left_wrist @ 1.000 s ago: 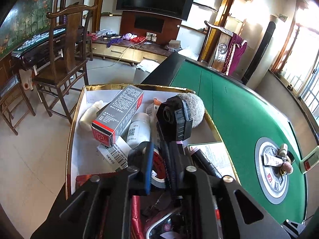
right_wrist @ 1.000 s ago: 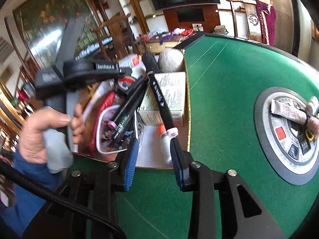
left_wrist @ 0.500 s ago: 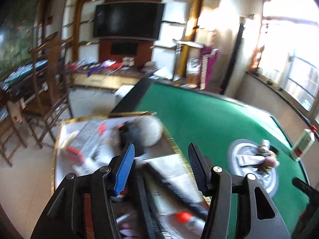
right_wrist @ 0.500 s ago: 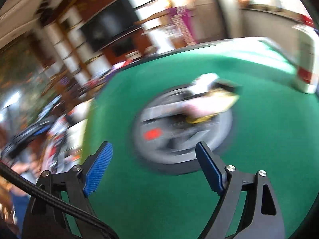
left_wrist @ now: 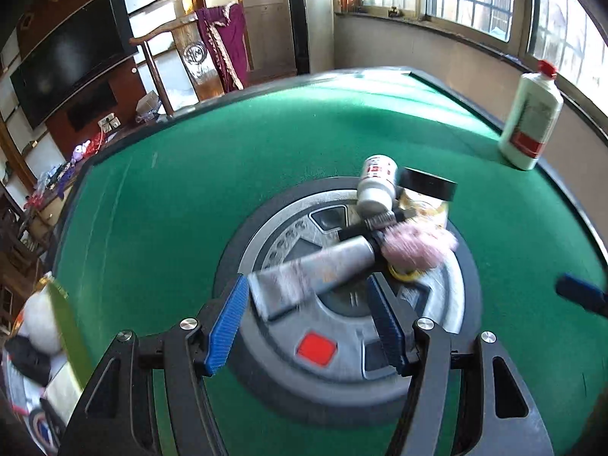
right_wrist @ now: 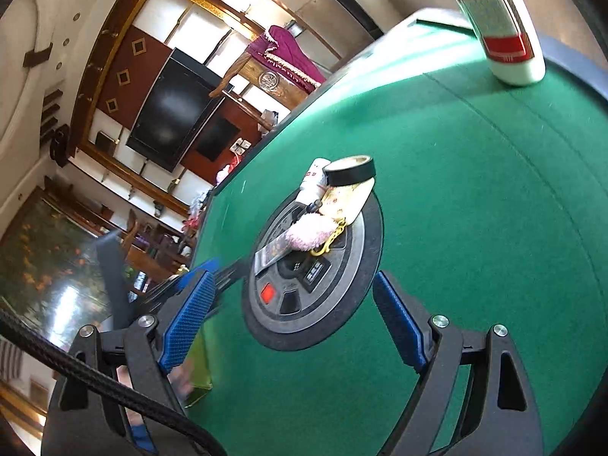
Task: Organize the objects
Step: 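Grasp the hand cream tube on the turntable with the left gripper while the right reaches toward the pink puff, then grasp the pink fluffy puff with the right gripper while the left holds the hand cream tube, then carry the hand cream tube and pink puff in both grippers over the tray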
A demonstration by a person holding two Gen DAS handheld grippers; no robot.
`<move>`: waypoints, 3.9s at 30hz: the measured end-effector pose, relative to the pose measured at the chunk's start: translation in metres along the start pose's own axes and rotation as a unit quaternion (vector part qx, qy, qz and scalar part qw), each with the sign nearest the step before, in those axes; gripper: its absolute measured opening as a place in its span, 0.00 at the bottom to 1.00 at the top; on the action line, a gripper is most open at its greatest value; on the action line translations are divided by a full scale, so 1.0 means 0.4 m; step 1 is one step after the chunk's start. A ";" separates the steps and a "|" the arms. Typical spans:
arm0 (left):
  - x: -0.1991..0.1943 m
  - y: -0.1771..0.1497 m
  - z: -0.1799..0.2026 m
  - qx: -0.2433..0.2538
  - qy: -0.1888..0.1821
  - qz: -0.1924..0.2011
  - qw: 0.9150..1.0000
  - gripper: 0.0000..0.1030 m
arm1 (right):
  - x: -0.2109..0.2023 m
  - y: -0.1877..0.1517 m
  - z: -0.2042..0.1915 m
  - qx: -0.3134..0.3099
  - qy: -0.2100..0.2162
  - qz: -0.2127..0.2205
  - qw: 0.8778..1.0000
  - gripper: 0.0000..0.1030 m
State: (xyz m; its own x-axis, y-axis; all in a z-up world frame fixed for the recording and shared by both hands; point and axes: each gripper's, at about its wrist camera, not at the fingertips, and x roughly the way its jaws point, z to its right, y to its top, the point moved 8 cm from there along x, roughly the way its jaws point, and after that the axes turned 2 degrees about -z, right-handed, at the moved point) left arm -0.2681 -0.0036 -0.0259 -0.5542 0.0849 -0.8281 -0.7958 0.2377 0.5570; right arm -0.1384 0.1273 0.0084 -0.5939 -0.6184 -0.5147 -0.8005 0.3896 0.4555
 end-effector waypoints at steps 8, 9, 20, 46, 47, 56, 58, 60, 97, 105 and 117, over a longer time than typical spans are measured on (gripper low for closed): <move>0.088 0.047 -0.023 -0.027 -0.064 -0.016 0.997 0.57 | 0.013 -0.011 -0.012 0.011 0.027 -0.016 0.999 0.84; 0.091 0.045 -0.028 -0.037 -0.078 -0.022 0.996 0.57 | 0.016 -0.012 -0.012 0.014 0.030 -0.018 0.999 0.84; 0.021 -0.076 0.074 0.045 -0.091 -0.055 0.993 0.57 | 0.018 -0.013 -0.003 0.023 0.028 -0.012 0.999 0.84; -0.181 -0.319 -0.050 -0.063 0.035 -0.009 0.997 0.22 | 0.083 -0.008 -0.027 -0.086 -0.040 -0.016 0.995 0.83; -0.183 -0.328 -0.058 -0.061 0.040 -0.007 0.997 0.22 | 0.098 -0.007 -0.039 -0.108 -0.048 -0.021 0.993 0.82; -0.191 -0.351 -0.058 -0.078 0.029 0.007 0.997 0.23 | 0.254 0.013 -0.080 -0.251 -0.151 -0.051 0.955 0.62; -0.181 -0.353 -0.046 -0.078 0.027 0.007 0.997 0.23 | 0.276 0.020 -0.075 -0.259 -0.163 -0.052 0.950 0.61; -0.178 -0.352 -0.045 -0.079 0.025 0.007 0.997 0.23 | 0.299 0.023 -0.064 -0.267 -0.178 -0.056 0.945 0.44; -0.137 -0.322 -0.041 -0.086 0.009 0.012 0.996 0.27 | 0.275 -0.032 -0.060 -0.347 -0.183 -0.088 0.916 0.30; -0.143 -0.320 -0.058 -0.120 -0.031 0.013 0.992 0.22 | 0.204 -0.087 -0.117 -0.311 -0.131 -0.068 0.939 0.30; -0.226 -0.297 -0.086 -0.134 -0.036 0.056 0.989 0.22 | 0.198 -0.124 -0.154 -0.287 -0.100 -0.067 0.950 0.30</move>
State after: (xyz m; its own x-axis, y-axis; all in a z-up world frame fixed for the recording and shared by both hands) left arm -0.1320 -0.0729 -0.0148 -0.6321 0.1670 -0.7566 -0.7713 -0.0418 0.6351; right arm -0.1408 0.0173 -0.0101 -0.5400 -0.4719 -0.6969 -0.7271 -0.1555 0.6687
